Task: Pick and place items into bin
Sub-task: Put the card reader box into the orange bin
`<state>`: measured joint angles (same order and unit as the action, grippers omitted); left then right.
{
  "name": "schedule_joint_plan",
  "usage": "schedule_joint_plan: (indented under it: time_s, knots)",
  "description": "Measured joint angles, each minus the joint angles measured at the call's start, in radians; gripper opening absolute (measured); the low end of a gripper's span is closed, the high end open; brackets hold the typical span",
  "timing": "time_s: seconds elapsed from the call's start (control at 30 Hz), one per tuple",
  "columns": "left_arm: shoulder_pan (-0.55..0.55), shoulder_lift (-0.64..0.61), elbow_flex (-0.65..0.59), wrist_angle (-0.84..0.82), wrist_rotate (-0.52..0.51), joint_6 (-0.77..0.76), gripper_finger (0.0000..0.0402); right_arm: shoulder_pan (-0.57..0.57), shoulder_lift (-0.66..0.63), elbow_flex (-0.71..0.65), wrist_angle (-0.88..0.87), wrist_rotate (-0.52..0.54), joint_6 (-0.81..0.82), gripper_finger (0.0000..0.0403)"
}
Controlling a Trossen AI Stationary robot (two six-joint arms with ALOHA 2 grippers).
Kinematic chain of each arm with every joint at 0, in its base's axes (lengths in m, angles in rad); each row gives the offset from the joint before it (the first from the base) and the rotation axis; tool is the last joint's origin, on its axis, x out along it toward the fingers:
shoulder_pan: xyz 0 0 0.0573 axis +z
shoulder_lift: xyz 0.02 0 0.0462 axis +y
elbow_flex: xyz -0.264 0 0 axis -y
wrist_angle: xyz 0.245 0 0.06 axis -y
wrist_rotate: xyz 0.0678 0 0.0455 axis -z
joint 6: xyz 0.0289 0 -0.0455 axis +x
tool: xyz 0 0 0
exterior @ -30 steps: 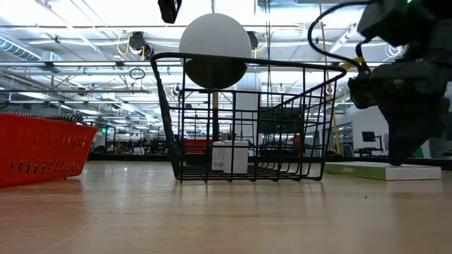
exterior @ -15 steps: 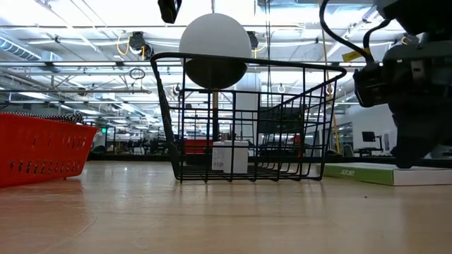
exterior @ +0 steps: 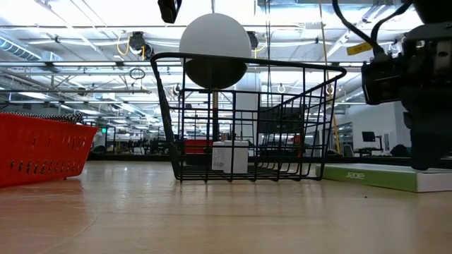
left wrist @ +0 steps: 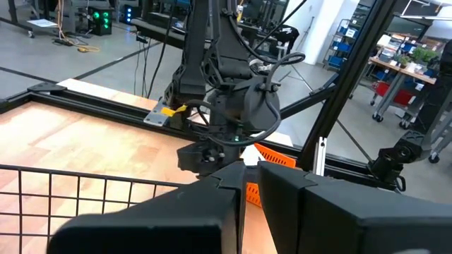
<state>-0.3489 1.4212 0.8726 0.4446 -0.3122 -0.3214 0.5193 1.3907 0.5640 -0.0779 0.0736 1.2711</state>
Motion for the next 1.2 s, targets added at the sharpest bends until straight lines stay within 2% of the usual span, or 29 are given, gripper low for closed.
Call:
schedule_joint_plan:
  time_s: [0.27,0.53,0.63,0.87,1.03,1.2]
  knots:
    - [0.000,0.000,0.000,0.000,0.000,0.000,0.0047,0.035,0.001,0.002,0.108,0.000,-0.004,0.0000]
    - [0.000,0.000,0.000,-0.002,0.000,0.003,0.0047,0.079,0.001,0.002,0.109,0.023,0.011,0.0000]
    - [0.000,0.000,0.000,-0.003,-0.003,0.017,0.0047,0.081,0.001,0.021,0.106,0.056,-0.073,0.0000]
    - [0.000,0.000,0.000,-0.007,-0.003,0.030,0.0047,0.076,-0.010,0.103,0.110,0.058,-0.388,0.0000]
    - [0.000,0.000,0.000,-0.029,0.004,0.004,0.0047,0.070,-0.025,0.114,0.046,0.061,-0.468,0.0000]
    - [-0.005,0.000,0.000,-0.023,0.027,-0.009,0.0047,0.061,-0.045,0.114,-0.043,0.058,-0.472,0.0000]
